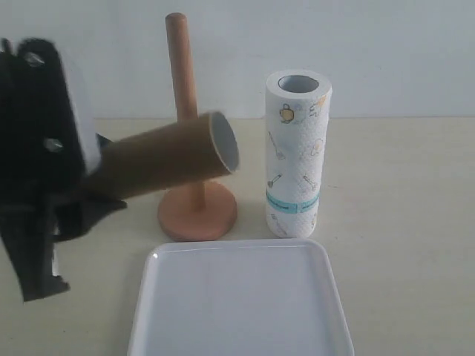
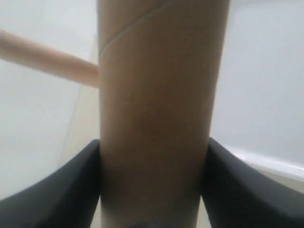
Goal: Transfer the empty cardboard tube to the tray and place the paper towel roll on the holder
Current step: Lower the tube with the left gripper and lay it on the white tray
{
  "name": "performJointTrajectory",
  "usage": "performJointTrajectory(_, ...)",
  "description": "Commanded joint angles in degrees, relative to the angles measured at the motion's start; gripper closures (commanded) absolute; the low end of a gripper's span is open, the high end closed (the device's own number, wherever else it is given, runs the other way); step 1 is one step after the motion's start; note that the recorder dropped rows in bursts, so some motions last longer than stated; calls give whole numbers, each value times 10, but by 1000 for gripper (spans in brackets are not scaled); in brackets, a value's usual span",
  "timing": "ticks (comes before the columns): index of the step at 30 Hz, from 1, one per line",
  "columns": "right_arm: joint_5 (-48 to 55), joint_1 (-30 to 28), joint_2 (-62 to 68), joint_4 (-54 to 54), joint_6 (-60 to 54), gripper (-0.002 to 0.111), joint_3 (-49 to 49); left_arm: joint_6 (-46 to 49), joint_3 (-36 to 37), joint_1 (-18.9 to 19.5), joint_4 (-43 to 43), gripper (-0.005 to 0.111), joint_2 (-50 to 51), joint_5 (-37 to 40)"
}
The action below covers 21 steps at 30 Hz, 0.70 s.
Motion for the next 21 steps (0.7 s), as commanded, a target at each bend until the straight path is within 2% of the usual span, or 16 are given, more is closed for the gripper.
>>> performJointTrajectory(1, -2, -1, -3, -4, 0, 107, 0, -31, -31, -38, -6, 103, 94, -50)
performJointTrajectory(4, -2, -1, -3, -4, 0, 107, 0, -45, -67, -39, -6, 103, 186, -108)
performJointTrajectory(12, -2, -1, -3, -4, 0, 107, 0, -55, -150, -39, -7, 103, 395, -100)
performJointTrajectory(21, -2, -1, -3, -4, 0, 107, 0, -55, -161, -39, -8, 103, 461, -103)
